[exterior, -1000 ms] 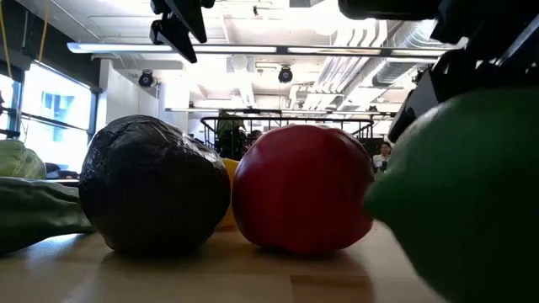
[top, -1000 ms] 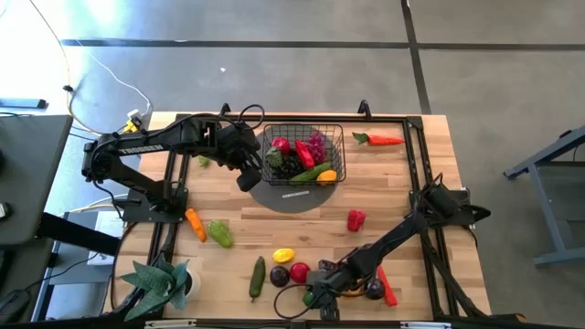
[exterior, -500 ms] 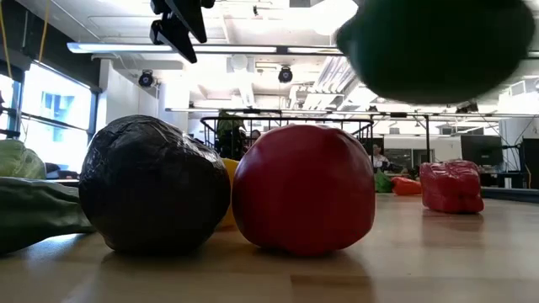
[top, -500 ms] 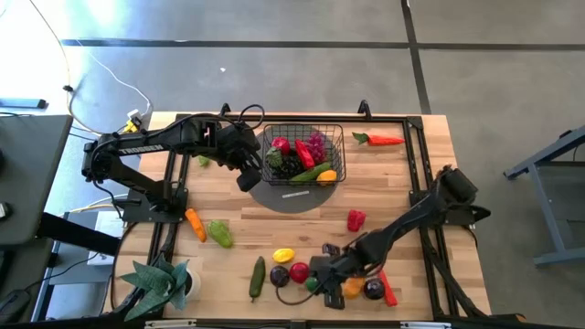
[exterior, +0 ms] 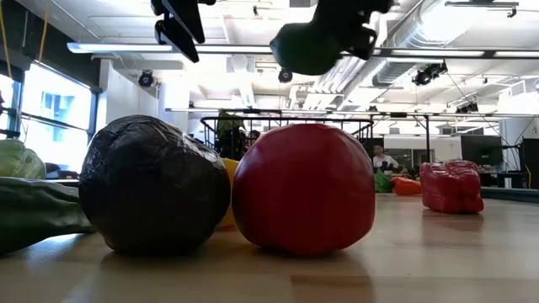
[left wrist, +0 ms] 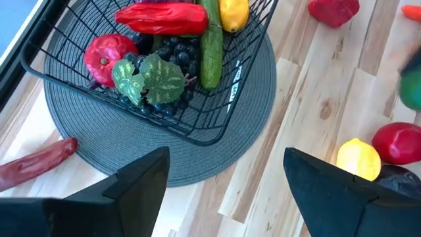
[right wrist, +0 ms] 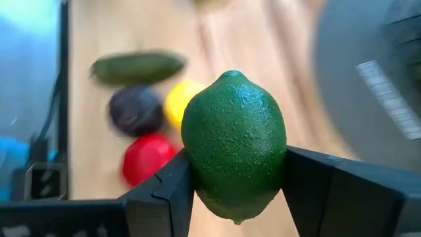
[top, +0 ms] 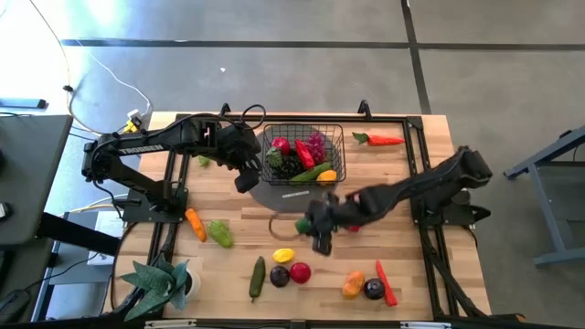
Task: Build produce basket
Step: Put the green lime into the black mesh basket
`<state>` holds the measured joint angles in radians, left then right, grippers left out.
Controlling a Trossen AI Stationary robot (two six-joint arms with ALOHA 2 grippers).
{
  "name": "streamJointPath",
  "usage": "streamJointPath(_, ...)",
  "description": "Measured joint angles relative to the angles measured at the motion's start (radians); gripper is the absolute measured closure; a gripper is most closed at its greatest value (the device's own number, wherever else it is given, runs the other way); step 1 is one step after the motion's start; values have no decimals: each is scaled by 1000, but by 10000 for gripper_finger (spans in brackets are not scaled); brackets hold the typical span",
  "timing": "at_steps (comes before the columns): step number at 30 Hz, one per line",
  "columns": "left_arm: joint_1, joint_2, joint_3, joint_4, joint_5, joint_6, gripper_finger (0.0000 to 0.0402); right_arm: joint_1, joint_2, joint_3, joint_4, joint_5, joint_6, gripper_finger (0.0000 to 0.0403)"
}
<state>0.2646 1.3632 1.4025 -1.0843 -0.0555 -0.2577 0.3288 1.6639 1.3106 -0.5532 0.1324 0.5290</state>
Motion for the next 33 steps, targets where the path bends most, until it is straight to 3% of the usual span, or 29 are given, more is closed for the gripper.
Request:
streamJointPath(9, -20, 0, 0, 17, 18, 10, 112, -221, -112, 0, -67, 74, -62, 244)
streamJointPath(20, -85, 0, 0, 42, 19, 7, 112, -460, -139, 0, -99, 72, -138, 241)
streamJointPath(33, -201, 0, 0, 43, 19, 16, 112, -572, -139, 0, -110, 54, -164, 152)
